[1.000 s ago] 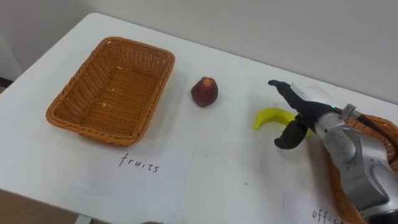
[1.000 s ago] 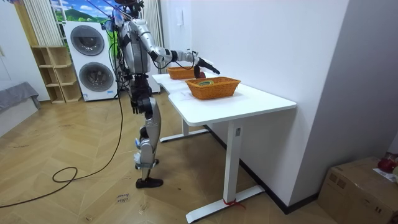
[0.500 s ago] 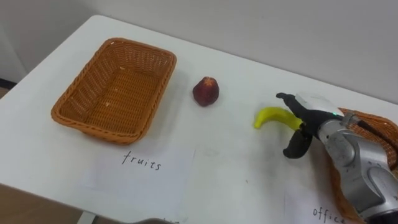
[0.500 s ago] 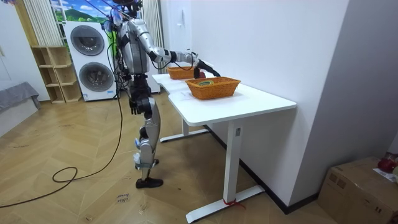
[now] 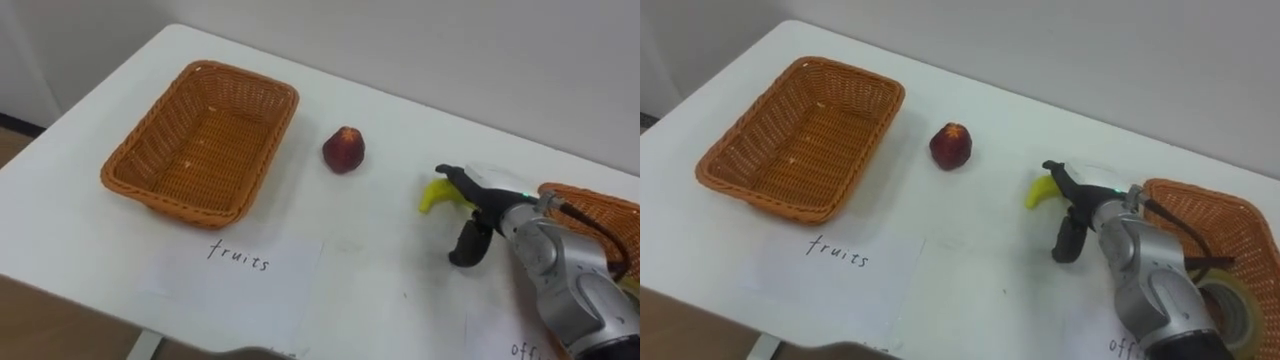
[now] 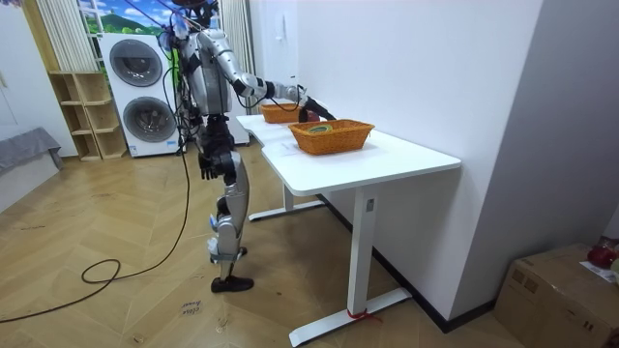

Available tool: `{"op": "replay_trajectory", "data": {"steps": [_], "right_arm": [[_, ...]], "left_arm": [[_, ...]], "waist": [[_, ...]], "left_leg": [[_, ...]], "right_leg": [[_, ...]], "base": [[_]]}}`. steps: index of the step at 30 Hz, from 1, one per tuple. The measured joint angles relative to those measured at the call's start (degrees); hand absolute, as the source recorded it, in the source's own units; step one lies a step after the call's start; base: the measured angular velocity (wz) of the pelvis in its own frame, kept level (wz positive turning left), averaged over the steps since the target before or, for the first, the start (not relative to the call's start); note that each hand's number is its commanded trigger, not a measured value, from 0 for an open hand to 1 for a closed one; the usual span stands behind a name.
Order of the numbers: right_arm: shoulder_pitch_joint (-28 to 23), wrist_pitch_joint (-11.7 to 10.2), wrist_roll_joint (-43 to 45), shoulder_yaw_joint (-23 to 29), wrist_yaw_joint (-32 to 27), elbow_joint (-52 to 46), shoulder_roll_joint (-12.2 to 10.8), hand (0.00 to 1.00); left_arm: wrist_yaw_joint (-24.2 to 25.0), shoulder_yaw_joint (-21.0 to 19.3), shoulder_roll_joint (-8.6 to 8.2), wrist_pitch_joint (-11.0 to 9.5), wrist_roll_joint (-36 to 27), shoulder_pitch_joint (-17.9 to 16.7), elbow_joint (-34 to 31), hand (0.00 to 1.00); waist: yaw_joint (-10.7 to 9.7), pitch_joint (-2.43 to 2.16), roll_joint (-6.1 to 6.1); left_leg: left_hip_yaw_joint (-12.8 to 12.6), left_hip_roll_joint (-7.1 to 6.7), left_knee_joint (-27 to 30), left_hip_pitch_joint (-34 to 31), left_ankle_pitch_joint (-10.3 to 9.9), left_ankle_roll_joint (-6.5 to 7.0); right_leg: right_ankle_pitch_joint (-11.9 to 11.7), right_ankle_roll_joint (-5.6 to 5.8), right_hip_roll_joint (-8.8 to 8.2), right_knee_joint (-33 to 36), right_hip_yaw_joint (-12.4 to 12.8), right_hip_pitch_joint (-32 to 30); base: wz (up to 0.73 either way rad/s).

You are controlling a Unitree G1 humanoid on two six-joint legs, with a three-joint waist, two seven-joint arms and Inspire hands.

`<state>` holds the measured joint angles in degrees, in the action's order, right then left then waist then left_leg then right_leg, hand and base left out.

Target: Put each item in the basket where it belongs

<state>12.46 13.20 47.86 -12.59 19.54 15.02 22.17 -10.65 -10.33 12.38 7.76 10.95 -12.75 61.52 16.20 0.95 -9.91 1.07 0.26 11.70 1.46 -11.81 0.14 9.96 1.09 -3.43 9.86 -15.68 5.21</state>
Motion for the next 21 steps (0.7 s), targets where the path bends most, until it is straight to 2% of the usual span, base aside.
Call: {"op": "replay_trajectory", "data": {"steps": [12, 16, 21], "right_arm": [[0.3, 0.0, -0.2, -0.2, -0.8, 0.0, 0.0, 0.0], [0.3, 0.1, -0.2, -0.2, -0.8, 0.3, 0.0, 0.0], [1.6, 0.3, -0.5, -0.2, -1.3, 3.0, 0.0, 0.0]], "left_arm": [[-0.4, 0.0, 0.0, 0.5, 0.0, 0.5, 0.2, 0.0], [-0.4, -0.2, 0.01, 0.8, 0.9, 0.4, 0.2, 0.0], [-0.3, -0.2, 0.01, 1.1, 1.0, -0.2, 0.1, 0.0]], "waist": [[1.0, 0.01, -0.06], [1.2, 0.02, -0.15], [1.4, 0.05, -0.38]], "left_leg": [[0.3, -0.03, -0.1, -0.4, 0.0, -0.02], [0.9, -0.1, 0.2, -0.8, 0.0, -0.03], [1.4, -0.17, 0.8, -0.9, 0.0, -0.04]], "right_leg": [[0.0, 0.0, 0.03, -0.1, -0.3, -0.3], [0.0, 0.0, -0.05, -0.1, -1.8, -0.2], [0.0, 0.0, -0.17, 0.0, -2.4, 0.0]], "base": [[0.01], [0.09], [0.04]]}}
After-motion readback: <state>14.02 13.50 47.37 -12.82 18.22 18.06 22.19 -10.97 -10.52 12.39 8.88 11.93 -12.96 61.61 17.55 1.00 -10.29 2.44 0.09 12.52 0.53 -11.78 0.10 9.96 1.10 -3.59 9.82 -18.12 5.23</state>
